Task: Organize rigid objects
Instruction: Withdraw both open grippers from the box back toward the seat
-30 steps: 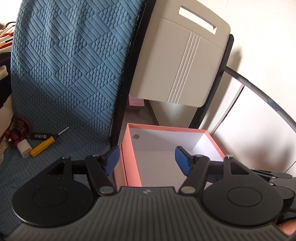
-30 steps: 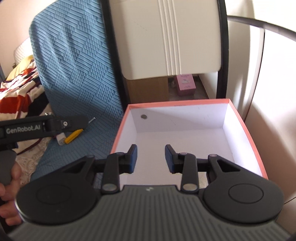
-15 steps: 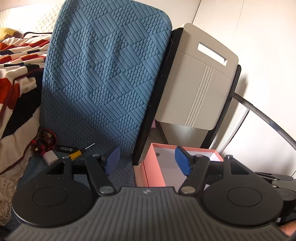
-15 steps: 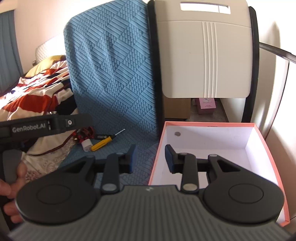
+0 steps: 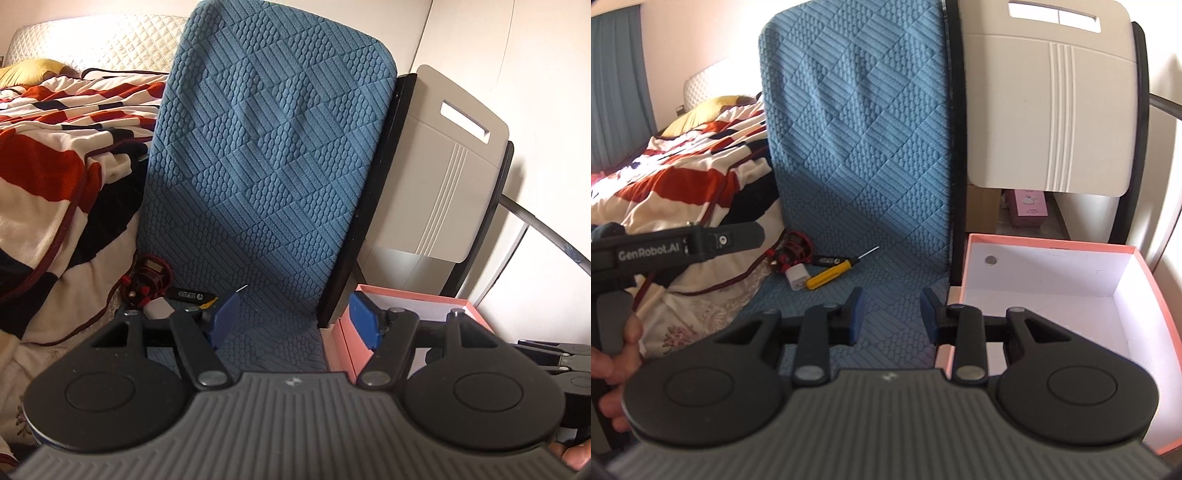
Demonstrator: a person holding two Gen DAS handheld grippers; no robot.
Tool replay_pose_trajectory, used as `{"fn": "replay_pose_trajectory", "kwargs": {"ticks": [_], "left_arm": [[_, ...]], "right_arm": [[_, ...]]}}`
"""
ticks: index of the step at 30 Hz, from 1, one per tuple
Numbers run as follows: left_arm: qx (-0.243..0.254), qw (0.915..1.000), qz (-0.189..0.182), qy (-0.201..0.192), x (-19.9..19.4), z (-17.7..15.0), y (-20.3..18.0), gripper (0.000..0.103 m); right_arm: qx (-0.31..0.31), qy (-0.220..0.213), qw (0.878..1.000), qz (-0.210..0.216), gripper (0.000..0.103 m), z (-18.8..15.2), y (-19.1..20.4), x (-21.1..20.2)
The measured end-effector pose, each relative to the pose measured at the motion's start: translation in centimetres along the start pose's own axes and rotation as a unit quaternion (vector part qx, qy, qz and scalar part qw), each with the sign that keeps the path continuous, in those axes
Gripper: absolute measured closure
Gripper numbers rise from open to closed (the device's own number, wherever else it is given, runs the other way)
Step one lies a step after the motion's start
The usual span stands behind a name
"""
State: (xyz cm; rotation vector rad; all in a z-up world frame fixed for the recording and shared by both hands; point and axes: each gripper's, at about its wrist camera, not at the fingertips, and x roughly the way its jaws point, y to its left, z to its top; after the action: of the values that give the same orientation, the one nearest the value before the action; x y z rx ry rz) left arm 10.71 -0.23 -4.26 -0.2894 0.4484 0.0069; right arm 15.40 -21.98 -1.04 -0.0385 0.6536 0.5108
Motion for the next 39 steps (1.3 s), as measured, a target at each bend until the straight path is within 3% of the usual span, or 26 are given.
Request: {"fn": "replay_pose_trajectory", "kwargs": {"ticks": [26,39], "left_arm": [[-0.031,0.9983,0.047,0.013,-3.3,-5.5,6.9,0.032],[-0.061,0.9934,0.094,0.022,0.2,-7.5,10.1,0.031]], "right_arm": [[-0.014,0.064,0.997,0.028,0.066,-3.7,7.6,3.6],[-0.009,0.098,0.995,0.012,0.066,-3.5,8.1,7.6]]}}
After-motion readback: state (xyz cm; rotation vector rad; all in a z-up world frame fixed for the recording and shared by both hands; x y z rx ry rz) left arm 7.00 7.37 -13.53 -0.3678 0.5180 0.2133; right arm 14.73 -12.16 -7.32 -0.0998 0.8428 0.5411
